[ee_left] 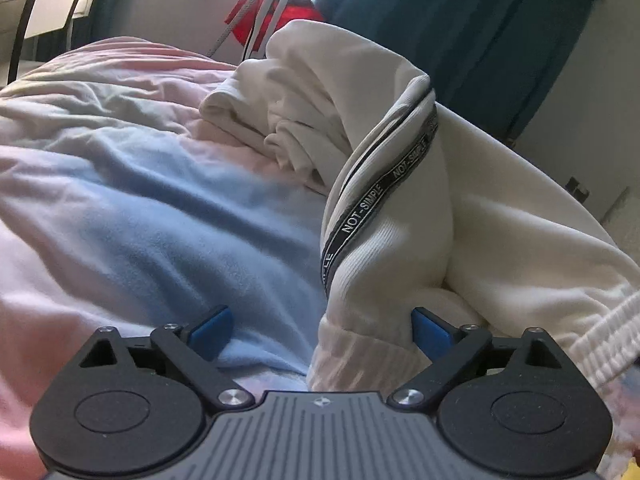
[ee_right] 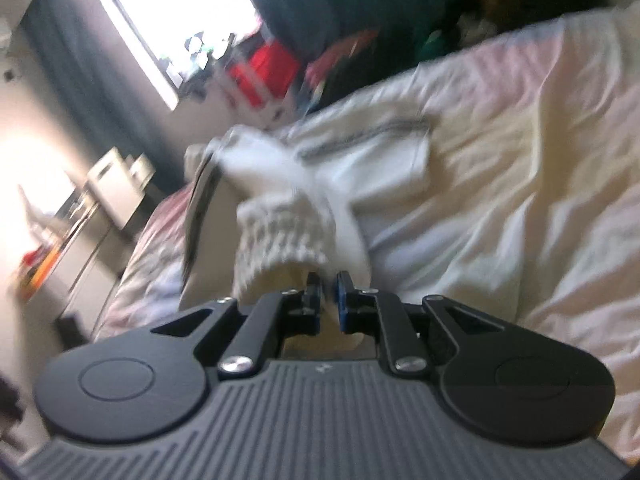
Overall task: Fold clothes
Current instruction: 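Grasp a sweatpants cuff with the right gripper while the left gripper grasps the other cuff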
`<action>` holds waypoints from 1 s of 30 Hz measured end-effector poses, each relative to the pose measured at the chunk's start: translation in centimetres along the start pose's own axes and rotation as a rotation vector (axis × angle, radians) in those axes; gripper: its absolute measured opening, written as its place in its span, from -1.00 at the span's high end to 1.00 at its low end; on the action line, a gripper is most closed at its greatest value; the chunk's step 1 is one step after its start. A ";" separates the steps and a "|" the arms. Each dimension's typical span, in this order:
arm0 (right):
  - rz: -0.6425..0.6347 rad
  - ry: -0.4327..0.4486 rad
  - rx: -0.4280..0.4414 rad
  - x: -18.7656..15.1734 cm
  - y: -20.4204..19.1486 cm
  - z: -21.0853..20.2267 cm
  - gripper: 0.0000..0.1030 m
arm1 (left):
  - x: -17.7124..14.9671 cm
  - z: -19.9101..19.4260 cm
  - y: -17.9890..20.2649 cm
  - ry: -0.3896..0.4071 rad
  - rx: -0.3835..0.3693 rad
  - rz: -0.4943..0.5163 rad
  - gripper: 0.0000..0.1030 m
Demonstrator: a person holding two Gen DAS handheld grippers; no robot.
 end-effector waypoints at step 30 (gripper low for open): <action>0.249 -0.029 0.150 -2.9 -0.8 5.8 0.55 | 5.4 -5.5 -1.4 0.238 0.042 -0.162 0.66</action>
Point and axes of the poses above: each gripper's, at about its wrist camera, not at the fingertips, and z roughly the way its jaws point, y to its right, x to its top, the point moved 5 cm from there along z, roughly the way its jaws point, and after that the axes turned 5 degrees about z, right-handed, at the moved point
